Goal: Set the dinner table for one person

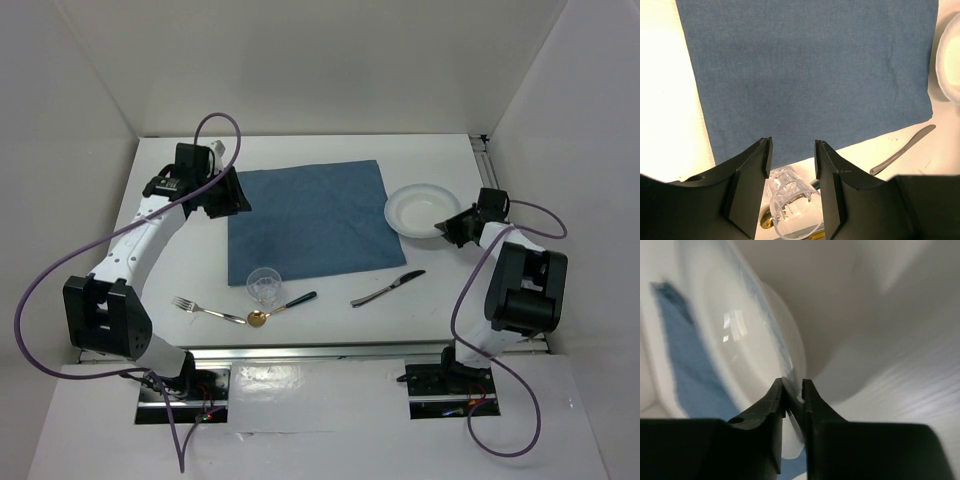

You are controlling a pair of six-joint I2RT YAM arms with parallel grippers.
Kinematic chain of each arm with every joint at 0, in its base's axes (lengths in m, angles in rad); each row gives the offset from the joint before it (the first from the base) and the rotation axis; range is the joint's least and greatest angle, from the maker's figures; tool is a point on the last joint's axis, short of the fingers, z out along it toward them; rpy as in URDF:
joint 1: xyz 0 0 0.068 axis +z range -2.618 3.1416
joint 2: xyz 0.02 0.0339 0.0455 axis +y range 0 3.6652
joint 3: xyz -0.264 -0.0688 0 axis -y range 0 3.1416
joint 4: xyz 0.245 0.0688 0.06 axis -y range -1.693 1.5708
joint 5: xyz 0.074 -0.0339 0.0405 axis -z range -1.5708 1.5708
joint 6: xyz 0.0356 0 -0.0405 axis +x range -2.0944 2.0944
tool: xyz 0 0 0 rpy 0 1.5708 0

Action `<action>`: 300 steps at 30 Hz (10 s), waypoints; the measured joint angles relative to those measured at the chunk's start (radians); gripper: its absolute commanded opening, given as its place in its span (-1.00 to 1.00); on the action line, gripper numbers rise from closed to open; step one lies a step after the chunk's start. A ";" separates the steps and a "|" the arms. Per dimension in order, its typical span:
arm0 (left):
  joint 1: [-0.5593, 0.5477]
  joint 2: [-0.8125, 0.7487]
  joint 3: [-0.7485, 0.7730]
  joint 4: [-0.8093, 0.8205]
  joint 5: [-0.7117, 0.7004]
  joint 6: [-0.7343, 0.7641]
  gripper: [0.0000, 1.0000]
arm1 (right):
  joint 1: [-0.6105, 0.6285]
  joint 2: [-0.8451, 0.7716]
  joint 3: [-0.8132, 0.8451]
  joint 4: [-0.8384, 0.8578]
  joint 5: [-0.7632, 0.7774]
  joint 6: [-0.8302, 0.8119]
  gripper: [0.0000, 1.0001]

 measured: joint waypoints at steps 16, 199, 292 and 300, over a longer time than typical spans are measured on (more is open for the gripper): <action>0.015 0.123 -0.063 0.034 -0.150 -0.055 0.01 | 0.013 -0.212 0.076 -0.107 -0.068 -0.057 -1.00; -0.016 -0.267 -0.731 -0.144 -0.407 -0.842 -0.97 | 0.520 0.185 0.757 -0.348 0.117 -0.449 0.98; -0.137 0.274 0.438 -0.369 -0.389 0.022 0.44 | 0.687 -0.036 -0.024 -0.571 0.209 0.382 -0.77; -0.137 0.263 0.429 -0.369 -0.387 0.024 0.44 | 0.673 -0.080 -0.037 -0.585 0.316 0.362 -1.00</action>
